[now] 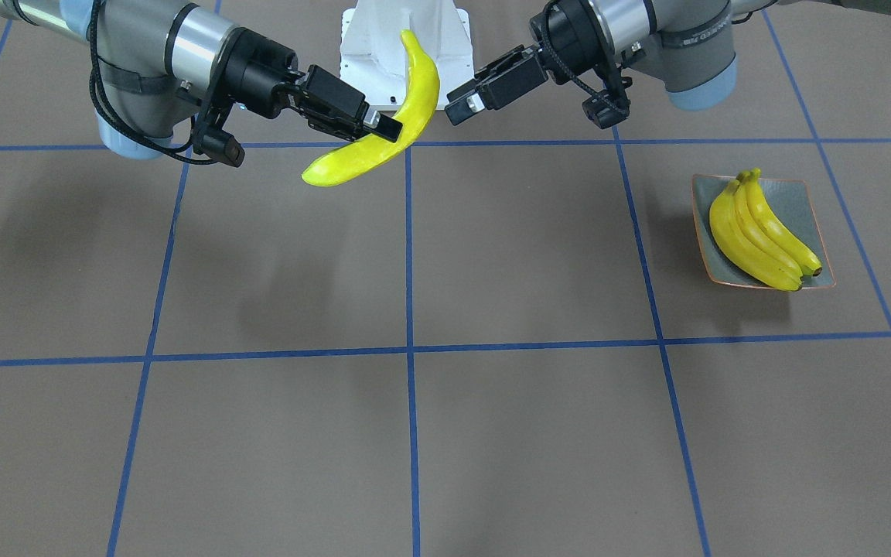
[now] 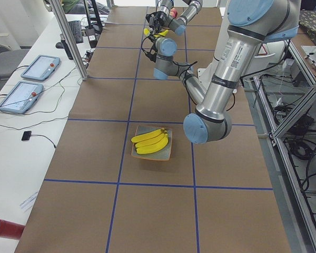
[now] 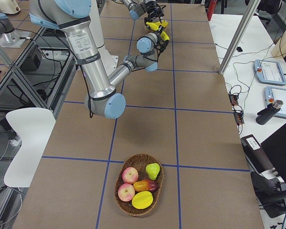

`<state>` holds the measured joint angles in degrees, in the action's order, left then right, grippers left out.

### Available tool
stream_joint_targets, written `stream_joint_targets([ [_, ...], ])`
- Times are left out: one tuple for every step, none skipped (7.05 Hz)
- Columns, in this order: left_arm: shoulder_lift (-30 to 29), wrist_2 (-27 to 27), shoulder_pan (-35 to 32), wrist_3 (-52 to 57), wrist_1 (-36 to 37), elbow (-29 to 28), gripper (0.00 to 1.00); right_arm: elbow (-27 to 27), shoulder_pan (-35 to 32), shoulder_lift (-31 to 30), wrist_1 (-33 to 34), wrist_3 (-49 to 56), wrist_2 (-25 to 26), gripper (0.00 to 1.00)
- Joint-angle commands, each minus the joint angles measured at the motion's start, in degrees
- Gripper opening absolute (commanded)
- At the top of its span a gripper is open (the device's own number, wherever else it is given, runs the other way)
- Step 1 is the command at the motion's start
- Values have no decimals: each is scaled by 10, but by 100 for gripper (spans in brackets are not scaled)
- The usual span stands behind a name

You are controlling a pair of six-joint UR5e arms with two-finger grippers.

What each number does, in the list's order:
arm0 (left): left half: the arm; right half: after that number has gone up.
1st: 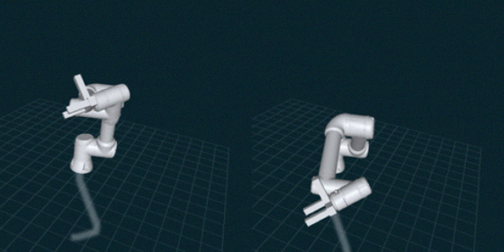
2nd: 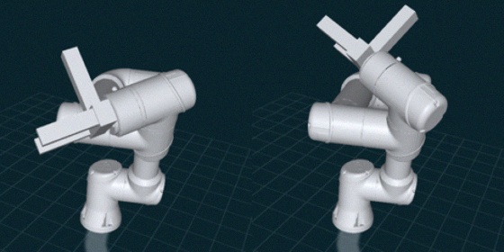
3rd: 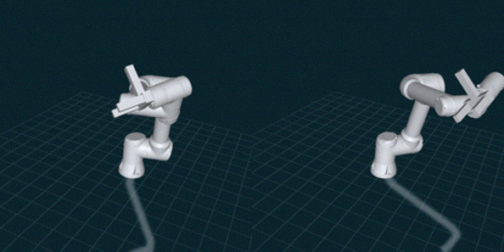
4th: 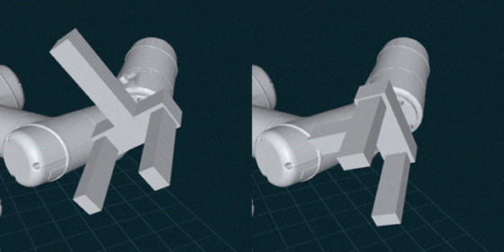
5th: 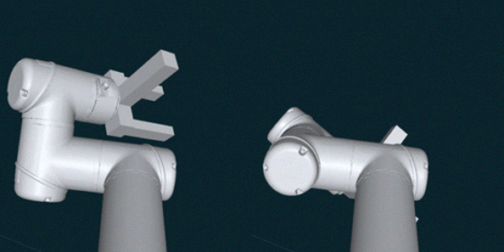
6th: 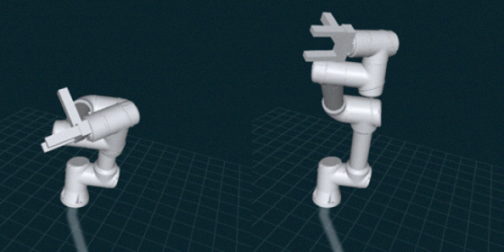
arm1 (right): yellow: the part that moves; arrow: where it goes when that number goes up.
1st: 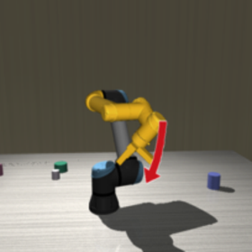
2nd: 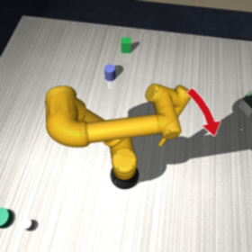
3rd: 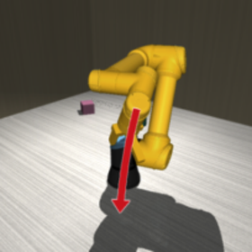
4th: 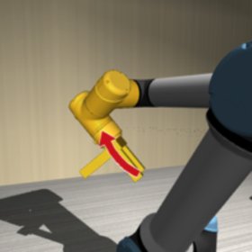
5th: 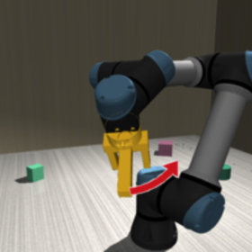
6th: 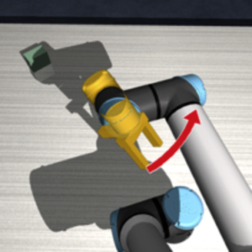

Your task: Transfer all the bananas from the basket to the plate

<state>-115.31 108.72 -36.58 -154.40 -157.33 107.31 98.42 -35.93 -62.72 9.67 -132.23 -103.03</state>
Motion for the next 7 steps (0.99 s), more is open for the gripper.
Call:
stream_joint_targets([
  [0, -17, 12, -2, 0, 10, 100, -3, 0, -1, 1, -2, 2, 0],
  [0, -26, 12, -3, 1, 14, 100, -2, 0, -1, 0, -7, 2, 0],
  [0, -27, 12, -2, 1, 11, 100, -2, 0, -1, 0, -12, 1, 0],
  [0, -52, 26, -2, 0, 8, 100, -2, 1, -1, 0, -25, 1, 0],
  [-1, -81, 46, -2, 1, 10, 100, -2, 1, -1, 0, -46, 2, 0],
  [-1, -101, 55, -5, 1, 14, 100, -2, 2, -1, 1, -79, 17, 0],
  [-3, -105, 56, -35, 2, 14, 100, -2, 10, -2, 0, -83, 27, 0],
])
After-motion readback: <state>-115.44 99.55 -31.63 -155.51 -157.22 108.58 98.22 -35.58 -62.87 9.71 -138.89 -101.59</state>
